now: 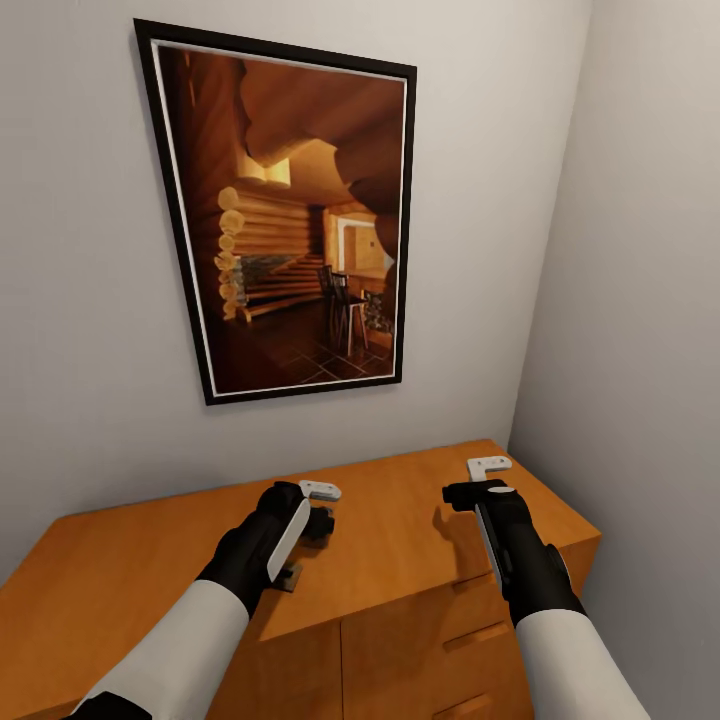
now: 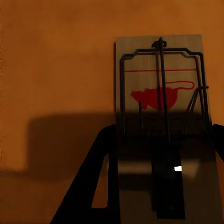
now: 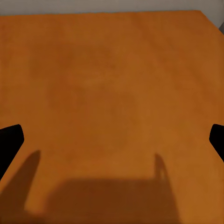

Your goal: Take the four mousetraps from the cabinet in the bathroom and place them on the bathroom floor. Make sure all four end up on the same floor surface, and ensure that at least two of them are either under or directly next to the same bathroom sink.

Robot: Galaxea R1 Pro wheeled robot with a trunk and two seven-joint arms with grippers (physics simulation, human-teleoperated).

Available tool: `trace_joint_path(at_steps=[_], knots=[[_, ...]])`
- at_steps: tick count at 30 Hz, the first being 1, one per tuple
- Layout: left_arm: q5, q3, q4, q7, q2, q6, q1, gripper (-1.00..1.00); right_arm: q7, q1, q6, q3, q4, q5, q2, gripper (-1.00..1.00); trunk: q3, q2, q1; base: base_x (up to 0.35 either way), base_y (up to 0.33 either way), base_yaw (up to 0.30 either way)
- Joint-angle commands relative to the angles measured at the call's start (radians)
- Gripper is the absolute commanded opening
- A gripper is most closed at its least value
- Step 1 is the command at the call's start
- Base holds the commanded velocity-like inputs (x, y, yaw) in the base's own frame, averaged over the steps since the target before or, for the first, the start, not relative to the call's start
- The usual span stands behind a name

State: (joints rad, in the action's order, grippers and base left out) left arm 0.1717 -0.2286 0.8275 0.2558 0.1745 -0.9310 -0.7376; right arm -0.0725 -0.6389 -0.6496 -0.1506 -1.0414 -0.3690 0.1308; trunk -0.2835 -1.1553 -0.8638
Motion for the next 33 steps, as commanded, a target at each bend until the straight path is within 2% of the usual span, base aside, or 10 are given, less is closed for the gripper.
trace_joint_path(at_steps=[1,33], knots=[[-0.007,-0.001,-0.010,0.010,0.000,-0.006,0.000,-1.00,-0.008,-0.001,-0.004,-0.003,-0.001,-0.010,0.001,1.00,-0.002,-0.001,0.000,0.000,0.000,0.000],[-0.007,0.000,-0.010,0.010,0.000,-0.006,0.000,-1.00,-0.006,-0.001,-0.004,-0.002,-0.001,-0.008,0.001,1.00,-0.002,-0.001,0.000,0.000,0.000,0.000]])
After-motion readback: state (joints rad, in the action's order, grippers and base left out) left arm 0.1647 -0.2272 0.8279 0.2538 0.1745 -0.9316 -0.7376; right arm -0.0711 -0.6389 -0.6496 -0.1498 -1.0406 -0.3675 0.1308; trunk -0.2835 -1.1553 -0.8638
